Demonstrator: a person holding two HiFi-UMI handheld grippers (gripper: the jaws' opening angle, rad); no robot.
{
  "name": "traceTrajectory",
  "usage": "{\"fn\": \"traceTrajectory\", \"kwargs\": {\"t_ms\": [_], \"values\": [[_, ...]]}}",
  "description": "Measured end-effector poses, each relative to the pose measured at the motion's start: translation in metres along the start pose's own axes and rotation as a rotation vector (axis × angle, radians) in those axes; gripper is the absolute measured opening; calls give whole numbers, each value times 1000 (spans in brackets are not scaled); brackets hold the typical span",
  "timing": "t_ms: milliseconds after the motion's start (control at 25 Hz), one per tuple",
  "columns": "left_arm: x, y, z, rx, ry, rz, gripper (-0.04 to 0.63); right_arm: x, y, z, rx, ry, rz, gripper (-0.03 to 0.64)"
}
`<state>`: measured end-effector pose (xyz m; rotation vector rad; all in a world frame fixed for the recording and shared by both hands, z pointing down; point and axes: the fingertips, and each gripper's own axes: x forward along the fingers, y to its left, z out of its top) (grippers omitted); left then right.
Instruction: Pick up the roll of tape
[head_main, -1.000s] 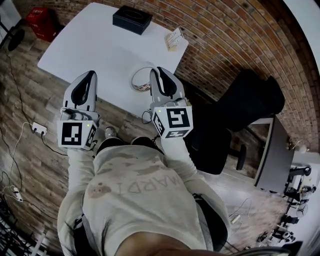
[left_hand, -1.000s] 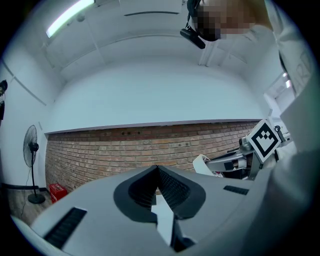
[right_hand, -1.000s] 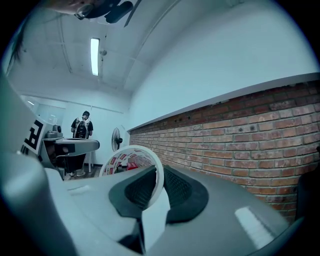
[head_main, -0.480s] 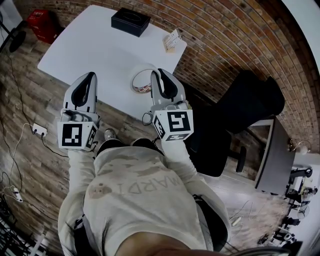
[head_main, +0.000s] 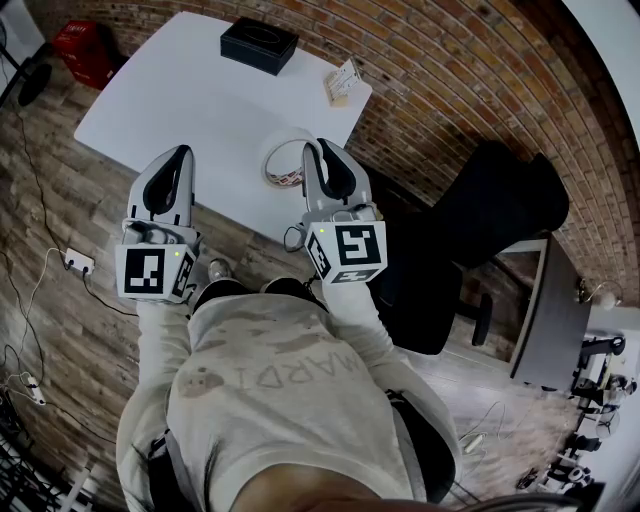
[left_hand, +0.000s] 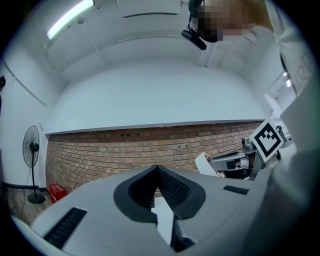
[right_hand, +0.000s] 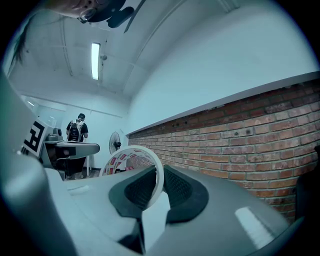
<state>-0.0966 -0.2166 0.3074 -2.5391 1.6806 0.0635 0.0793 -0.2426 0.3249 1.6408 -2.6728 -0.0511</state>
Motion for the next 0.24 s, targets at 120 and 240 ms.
{"fn": "traceTrajectory", "kwargs": {"t_ms": [120, 240], "values": [[0, 2, 0, -2, -1, 1, 6, 2, 1, 0, -1, -1, -1, 58], [2, 3, 0, -2, -1, -1, 6, 3, 0, 1, 0, -3, -4, 58]]}}
